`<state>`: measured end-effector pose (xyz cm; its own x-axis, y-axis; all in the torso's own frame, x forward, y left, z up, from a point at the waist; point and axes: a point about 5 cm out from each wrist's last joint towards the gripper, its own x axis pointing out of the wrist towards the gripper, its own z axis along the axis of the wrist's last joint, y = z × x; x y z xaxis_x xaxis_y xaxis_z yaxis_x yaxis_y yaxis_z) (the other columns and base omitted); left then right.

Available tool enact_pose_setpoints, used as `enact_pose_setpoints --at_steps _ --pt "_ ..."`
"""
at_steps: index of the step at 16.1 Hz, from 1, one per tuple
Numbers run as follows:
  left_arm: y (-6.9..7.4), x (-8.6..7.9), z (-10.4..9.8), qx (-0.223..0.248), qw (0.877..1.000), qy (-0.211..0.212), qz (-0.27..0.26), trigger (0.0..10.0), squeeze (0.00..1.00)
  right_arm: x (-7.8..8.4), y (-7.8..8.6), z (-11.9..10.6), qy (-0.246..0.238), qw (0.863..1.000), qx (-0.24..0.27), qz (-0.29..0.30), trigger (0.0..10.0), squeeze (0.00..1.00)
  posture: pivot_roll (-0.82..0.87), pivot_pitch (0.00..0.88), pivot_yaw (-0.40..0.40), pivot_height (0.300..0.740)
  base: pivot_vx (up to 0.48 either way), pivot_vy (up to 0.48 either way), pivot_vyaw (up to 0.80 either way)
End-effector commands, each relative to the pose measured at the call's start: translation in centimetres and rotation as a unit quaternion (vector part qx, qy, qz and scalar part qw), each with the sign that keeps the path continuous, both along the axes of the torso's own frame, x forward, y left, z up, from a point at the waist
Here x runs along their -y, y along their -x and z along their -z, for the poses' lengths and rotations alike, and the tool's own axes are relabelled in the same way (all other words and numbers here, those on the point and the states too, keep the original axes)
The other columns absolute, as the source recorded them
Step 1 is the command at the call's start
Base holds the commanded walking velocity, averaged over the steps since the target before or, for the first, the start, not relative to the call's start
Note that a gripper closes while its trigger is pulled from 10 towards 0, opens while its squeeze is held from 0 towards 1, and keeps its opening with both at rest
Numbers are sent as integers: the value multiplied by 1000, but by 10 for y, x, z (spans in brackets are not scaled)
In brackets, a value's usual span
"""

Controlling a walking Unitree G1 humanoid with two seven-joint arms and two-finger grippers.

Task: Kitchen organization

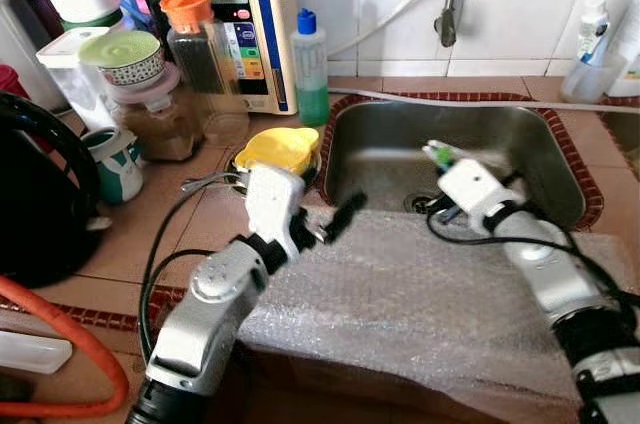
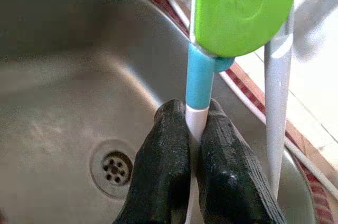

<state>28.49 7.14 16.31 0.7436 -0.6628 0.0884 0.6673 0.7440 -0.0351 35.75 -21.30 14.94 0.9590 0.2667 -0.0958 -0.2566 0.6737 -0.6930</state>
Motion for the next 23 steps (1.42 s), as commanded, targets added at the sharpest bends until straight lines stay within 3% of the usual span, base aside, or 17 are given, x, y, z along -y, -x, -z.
enact_pose_setpoints --at_steps 1,4,5,9,13,15,17,22,23 --pt "3 1 1 13 1000 -23 11 10000 1000 7 -4 -8 -2 1000 11 14 10000 0 -252 64 149 740 0 0 0" --pt "7 5 7 20 998 -51 28 10000 1000 23 -10 -8 -30 998 -7 53 10000 24 -252 67 156 740 0 0 0" --pt "7 5 7 20 998 -50 29 10000 1000 24 -12 -7 -38 998 -13 56 10000 1000 -252 67 156 740 0 0 0" --pt "8 5 10 23 997 -65 32 10000 1000 23 -14 -6 -58 997 -23 53 10000 1000 -243 65 157 740 0 0 0" --pt "7 4 11 24 997 -67 23 10000 1000 12 -15 2 -76 996 -36 37 10000 1000 -238 64 154 740 0 0 0" --pt "7 4 10 24 997 -66 22 10000 1000 14 -15 9 -83 993 -67 51 10000 1000 -239 64 154 740 0 0 0" --pt "6 5 10 25 997 -66 21 10000 1000 18 -12 23 -88 985 -128 70 10000 1000 -239 61 153 740 0 0 0" --pt "6 5 11 24 997 -67 20 10000 1000 22 -12 22 -108 978 -165 69 10000 1000 -242 59 151 740 0 0 0" --pt "6 5 11 24 997 -68 20 10000 1000 27 -15 18 -137 973 -161 93 10000 1000 -245 59 152 740 0 0 0"
